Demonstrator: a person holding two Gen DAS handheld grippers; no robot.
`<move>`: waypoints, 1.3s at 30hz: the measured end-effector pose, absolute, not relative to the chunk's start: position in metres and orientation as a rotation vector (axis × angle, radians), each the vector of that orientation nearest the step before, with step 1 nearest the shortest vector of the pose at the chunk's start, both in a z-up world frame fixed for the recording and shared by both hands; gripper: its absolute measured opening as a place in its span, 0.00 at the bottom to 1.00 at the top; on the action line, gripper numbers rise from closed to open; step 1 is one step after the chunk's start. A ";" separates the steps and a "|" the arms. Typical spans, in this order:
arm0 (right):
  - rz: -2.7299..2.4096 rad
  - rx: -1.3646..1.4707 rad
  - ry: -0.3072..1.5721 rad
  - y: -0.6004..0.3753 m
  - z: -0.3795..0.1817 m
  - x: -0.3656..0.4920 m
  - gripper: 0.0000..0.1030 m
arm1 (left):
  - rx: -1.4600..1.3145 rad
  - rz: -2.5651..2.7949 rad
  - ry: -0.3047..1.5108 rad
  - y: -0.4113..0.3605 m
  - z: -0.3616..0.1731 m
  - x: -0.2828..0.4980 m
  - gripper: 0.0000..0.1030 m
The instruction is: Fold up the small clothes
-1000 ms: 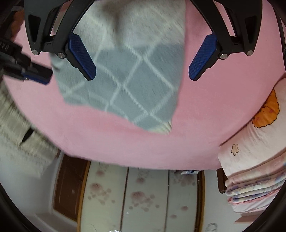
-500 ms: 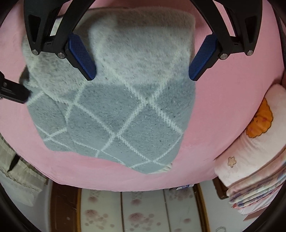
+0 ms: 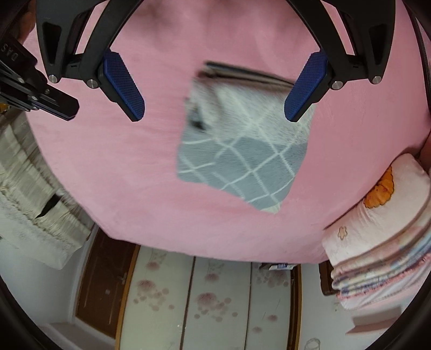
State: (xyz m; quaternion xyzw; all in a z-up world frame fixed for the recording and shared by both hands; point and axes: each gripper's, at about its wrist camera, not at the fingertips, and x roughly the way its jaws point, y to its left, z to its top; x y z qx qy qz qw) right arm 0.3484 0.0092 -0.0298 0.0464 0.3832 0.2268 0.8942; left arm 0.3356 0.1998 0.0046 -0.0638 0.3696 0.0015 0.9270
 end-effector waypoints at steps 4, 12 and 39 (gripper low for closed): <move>0.440 0.110 0.776 -0.026 0.001 0.310 0.05 | -0.128 0.007 0.752 0.165 0.032 0.296 1.00; 0.378 0.123 0.740 -0.086 0.039 0.228 0.41 | -0.044 -0.090 0.707 0.085 0.077 0.207 1.00; 0.206 0.160 0.615 -0.164 0.023 -0.006 0.64 | -0.145 -0.107 0.720 0.009 0.067 -0.023 1.00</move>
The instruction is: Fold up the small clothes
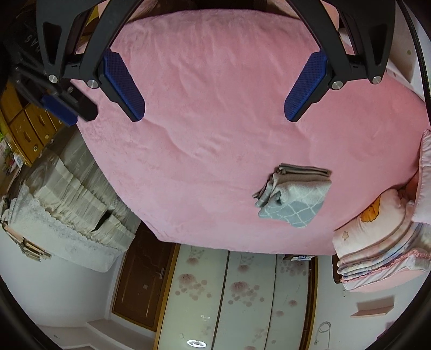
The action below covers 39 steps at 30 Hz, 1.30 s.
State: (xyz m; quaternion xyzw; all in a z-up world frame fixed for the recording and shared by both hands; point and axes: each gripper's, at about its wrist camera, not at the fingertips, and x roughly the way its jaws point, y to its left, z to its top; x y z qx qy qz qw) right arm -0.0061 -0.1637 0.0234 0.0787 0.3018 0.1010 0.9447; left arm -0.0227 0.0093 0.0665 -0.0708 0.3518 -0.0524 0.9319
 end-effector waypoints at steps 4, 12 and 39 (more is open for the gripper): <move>0.191 0.124 0.604 -0.161 0.027 -0.016 0.64 | -0.149 -0.123 0.753 0.009 0.058 -0.030 1.00; 0.179 0.073 0.606 -0.156 0.024 -0.020 0.64 | -0.142 -0.114 0.773 0.007 0.051 -0.032 1.00; 0.115 0.051 0.688 -0.155 0.003 -0.010 0.64 | -0.084 -0.077 0.822 -0.004 0.037 -0.023 1.00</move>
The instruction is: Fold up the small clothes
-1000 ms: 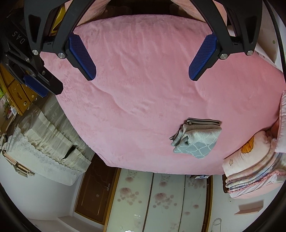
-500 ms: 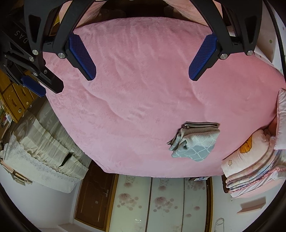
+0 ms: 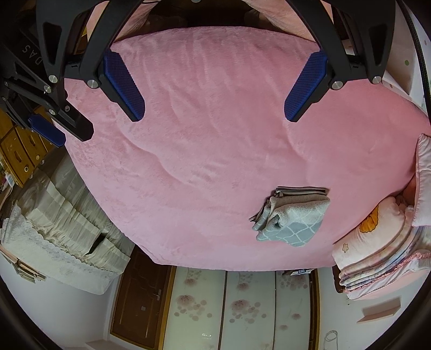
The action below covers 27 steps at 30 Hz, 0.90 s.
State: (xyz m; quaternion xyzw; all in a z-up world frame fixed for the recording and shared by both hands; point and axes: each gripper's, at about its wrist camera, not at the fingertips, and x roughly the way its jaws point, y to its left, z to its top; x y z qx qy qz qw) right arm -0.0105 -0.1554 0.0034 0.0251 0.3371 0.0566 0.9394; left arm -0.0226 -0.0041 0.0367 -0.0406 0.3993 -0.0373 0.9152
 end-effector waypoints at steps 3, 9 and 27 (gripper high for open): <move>0.113 0.049 0.692 -0.155 0.002 -0.009 0.64 | -0.082 -0.074 0.827 -0.004 0.036 -0.021 1.00; 0.114 0.050 0.694 -0.155 0.002 -0.008 0.64 | -0.082 -0.071 0.835 -0.005 0.035 -0.019 1.00; 0.115 0.057 0.702 -0.157 -0.005 -0.007 0.64 | -0.082 -0.062 0.854 -0.008 0.030 -0.017 1.00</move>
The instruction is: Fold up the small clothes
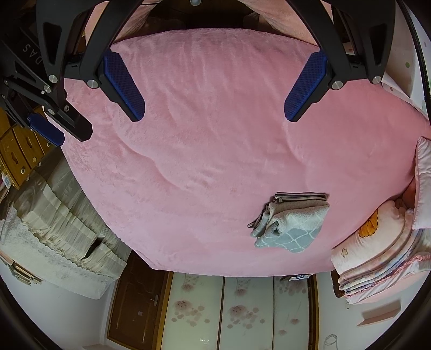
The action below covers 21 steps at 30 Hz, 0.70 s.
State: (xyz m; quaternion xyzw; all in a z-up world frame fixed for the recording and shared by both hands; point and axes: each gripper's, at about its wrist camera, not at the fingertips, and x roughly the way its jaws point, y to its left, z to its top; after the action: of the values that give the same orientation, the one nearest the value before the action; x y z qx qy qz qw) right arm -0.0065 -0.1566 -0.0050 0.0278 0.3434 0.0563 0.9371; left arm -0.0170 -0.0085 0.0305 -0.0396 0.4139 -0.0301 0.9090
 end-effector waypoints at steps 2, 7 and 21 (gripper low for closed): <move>0.115 0.057 0.702 -0.156 -0.006 -0.007 0.64 | -0.080 -0.060 0.853 -0.009 0.030 -0.017 1.00; 0.114 0.057 0.703 -0.156 -0.007 -0.007 0.64 | -0.086 -0.060 0.859 -0.009 0.029 -0.017 1.00; 0.114 0.059 0.707 -0.157 -0.009 -0.006 0.64 | -0.087 -0.053 0.866 -0.008 0.026 -0.019 1.00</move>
State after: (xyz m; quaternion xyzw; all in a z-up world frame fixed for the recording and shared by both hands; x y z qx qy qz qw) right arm -0.0060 -0.1567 -0.0095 0.0288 0.3461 0.0557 0.9361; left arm -0.0189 -0.0079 0.0258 -0.0422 0.4195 -0.0258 0.9064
